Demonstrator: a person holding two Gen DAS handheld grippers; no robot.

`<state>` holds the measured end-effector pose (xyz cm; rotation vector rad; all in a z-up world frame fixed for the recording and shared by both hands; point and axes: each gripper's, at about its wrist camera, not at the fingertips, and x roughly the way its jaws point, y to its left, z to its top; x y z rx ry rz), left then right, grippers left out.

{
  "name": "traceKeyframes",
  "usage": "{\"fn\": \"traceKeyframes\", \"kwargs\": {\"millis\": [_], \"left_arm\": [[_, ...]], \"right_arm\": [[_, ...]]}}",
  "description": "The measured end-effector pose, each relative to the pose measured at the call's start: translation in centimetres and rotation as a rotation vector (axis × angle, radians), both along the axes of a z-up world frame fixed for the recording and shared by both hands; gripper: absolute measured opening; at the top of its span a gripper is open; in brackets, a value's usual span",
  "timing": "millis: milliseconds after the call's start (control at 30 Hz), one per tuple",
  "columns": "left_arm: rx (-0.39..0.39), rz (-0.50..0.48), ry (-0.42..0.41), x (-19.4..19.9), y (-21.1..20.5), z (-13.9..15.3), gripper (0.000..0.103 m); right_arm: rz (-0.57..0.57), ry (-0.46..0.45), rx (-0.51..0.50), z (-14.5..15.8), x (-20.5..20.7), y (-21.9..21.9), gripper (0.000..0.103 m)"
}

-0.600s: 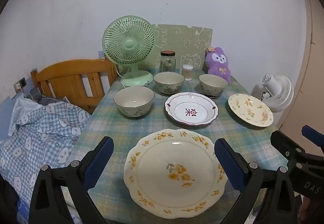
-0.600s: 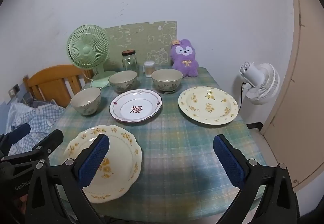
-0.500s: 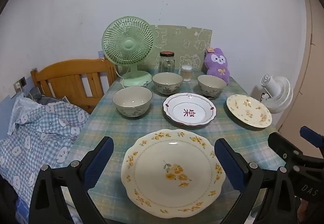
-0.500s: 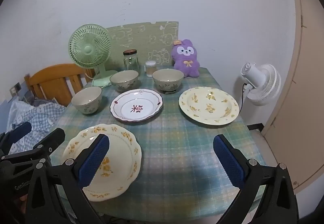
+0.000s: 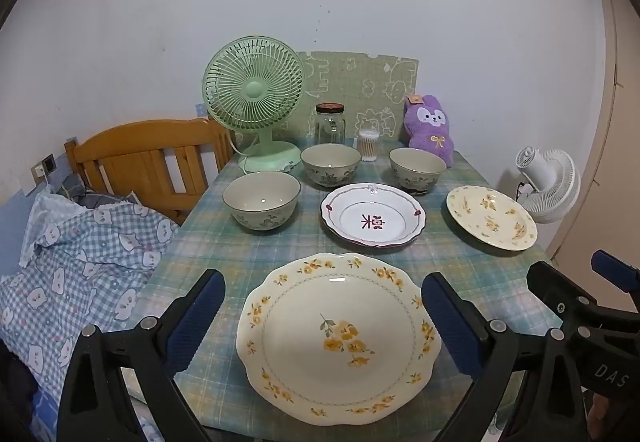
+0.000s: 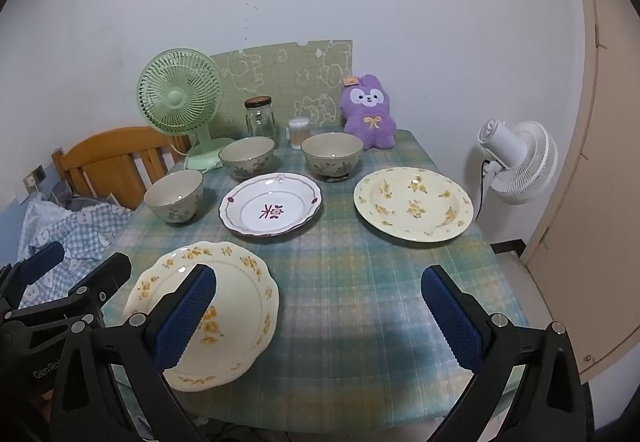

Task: Organize plates and bowls

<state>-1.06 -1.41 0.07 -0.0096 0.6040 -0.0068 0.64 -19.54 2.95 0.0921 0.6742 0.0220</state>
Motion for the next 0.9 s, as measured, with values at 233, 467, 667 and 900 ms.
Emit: {"fn": "traceKeyframes", "kwargs": {"millis": [233,467,667,900], "left_arm": [[-0.002,-0.001,0.007,0.0,-0.05,-0.02,0.099],[-0.009,-0.012,0.021,0.09,-0.11,-0.23,0.099],[-0.001,-0.019,0.018,0.06,-0.36,-0.3,0.099],[0.0,-0.019,0.017,0.03,-0.39,-0.3,0.099]], "right_arm": [[0.0,0.01,0.014,-0.15,-0.11,-0.11,0.103],[-0.008,0.016,0.008,-0.35,-0.39,-0.08,0.103],[-0.019,0.018,0.01,-0.27,-0.46,-0.32,0.103],[-0.019,0.018,0.012,-0.3,-0.46,-0.37,0.103]]}}
